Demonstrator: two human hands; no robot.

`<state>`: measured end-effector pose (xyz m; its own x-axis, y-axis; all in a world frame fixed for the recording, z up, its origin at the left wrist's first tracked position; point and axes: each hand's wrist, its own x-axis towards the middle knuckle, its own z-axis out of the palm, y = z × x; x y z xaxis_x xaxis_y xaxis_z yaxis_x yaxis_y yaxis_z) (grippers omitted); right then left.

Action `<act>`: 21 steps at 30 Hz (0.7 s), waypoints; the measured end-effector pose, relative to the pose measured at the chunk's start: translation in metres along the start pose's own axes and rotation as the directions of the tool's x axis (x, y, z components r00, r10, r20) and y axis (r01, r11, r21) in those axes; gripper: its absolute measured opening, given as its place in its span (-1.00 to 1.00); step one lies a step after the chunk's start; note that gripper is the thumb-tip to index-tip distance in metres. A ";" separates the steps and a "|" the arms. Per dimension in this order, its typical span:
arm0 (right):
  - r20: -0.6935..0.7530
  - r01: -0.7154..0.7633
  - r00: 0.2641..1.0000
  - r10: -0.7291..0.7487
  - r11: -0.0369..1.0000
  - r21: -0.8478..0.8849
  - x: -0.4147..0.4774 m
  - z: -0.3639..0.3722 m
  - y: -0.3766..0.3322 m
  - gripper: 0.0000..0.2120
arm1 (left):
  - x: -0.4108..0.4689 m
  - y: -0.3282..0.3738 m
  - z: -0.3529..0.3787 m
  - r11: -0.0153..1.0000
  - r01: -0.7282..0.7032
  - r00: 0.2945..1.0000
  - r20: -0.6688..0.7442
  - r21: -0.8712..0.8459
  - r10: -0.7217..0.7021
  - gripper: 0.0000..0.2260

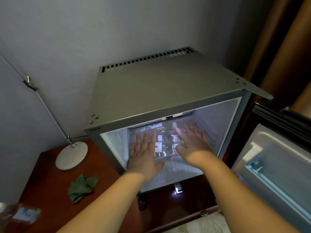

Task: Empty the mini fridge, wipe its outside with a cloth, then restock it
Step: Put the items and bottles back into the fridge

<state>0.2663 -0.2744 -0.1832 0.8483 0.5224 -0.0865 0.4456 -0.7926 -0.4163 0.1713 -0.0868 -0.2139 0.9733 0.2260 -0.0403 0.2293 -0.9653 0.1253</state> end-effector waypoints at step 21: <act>0.336 0.537 0.788 -0.515 0.843 0.034 -0.121 0.150 -0.202 -0.19 | -0.259 -0.229 0.013 0.951 0.303 0.952 0.056 -0.058 -0.300 -0.14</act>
<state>0.0307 -0.1299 -0.2243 0.3431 0.9259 -0.1583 0.8213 -0.3774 -0.4279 -0.1336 0.0735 -0.2454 0.8574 0.4975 -0.1316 0.5138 -0.8421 0.1640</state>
